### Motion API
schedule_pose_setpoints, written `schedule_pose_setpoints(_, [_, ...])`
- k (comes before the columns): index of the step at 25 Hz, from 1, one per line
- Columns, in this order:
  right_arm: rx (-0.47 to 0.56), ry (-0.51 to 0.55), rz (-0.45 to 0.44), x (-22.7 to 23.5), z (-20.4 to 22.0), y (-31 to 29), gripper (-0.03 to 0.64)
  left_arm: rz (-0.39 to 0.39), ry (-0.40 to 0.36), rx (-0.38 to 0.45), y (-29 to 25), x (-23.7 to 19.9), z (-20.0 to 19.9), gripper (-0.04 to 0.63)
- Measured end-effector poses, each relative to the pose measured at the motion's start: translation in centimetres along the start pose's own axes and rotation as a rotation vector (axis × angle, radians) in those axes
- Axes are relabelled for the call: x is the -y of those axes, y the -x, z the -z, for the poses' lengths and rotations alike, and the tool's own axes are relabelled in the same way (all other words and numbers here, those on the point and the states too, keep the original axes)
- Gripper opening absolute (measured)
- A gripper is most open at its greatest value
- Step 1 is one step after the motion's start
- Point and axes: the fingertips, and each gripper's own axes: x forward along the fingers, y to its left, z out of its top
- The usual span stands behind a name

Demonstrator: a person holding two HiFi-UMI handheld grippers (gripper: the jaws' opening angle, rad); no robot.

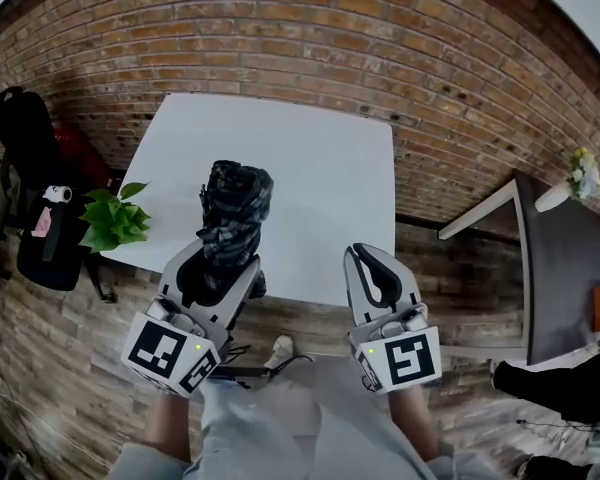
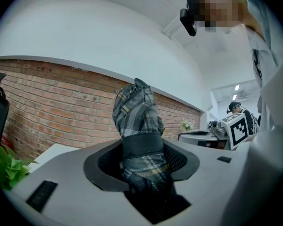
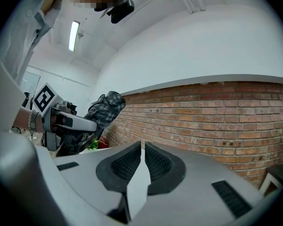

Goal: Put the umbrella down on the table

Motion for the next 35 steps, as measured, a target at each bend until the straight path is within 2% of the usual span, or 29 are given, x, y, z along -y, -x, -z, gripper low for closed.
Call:
schedule_pose_setpoints(8, [-0.007, 0.014, -0.019, 0.9, 0.7, -0.6, 0.057, -0.020, -0.010, -0.007, -1.5, -0.3, 0.4, 0.233])
schedule_pose_setpoints(24, [-0.012, -0.001, 0.025, 2.5, 1.1, -1.2, 0.057, 0.017, -0.033, -0.039, -3.8, -0.7, 0.5, 0.233])
schedule_pose_setpoints(35, [-0.050, -0.010, 0.073, 5.9, 2.6, -4.8, 0.057, 0.040, -0.029, -0.089, -8.7, -3.8, 1.4, 0.233])
